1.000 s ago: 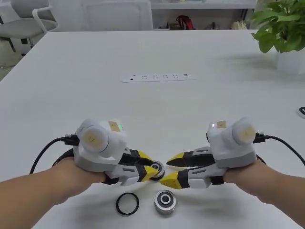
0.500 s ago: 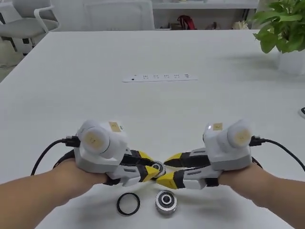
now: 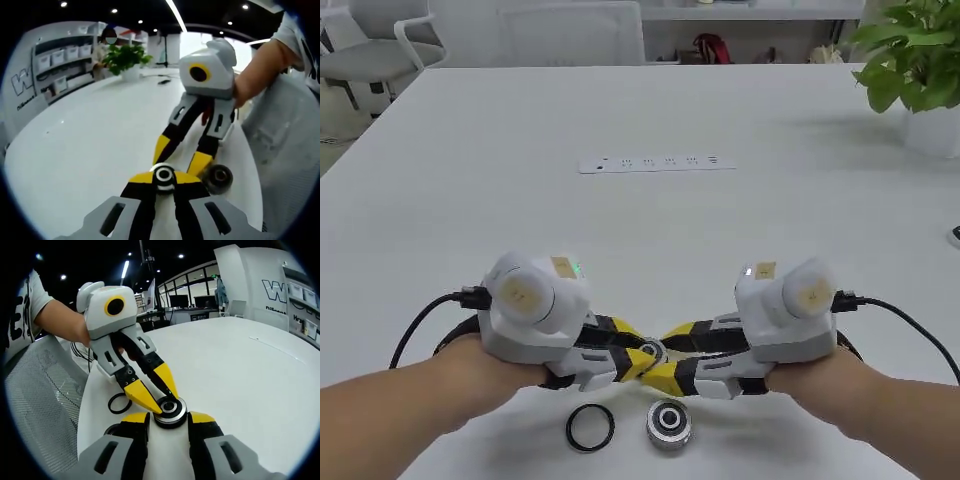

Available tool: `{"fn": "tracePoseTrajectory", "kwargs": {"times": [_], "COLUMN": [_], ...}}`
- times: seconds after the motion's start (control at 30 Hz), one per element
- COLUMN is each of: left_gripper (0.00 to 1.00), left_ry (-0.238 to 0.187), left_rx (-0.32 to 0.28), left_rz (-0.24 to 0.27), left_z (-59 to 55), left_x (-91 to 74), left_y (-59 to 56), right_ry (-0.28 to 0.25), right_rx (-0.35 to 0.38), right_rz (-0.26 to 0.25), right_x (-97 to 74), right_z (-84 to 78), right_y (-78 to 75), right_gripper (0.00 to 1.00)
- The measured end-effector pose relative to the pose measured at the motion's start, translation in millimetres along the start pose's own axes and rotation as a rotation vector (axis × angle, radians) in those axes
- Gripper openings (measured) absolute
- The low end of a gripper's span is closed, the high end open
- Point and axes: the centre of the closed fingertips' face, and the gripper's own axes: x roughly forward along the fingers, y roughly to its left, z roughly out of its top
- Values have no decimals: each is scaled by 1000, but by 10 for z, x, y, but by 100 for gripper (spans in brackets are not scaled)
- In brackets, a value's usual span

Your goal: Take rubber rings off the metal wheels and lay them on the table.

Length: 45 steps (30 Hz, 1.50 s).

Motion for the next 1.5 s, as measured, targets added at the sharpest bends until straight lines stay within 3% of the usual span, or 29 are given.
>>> {"fn": "tracePoseTrajectory", "kwargs": {"times": [0.5, 1.17, 1.5], "left_gripper": [13, 13, 13], "left_ry": [-3, -9, -17], "left_rx": [0, -11, -10], "left_rz": [3, 11, 21], "left_z": [2, -2, 0], "left_x": [0, 4, 4], "left_y": [7, 14, 16], "right_ry": [22, 40, 37], "right_rx": [-40, -23, 22], "right_rz": [-7, -14, -27], "right_x": [-51, -106, -113], "right_z": [-54, -100, -105], "right_y": [-28, -52, -108], "right_gripper": [21, 8, 3]}}
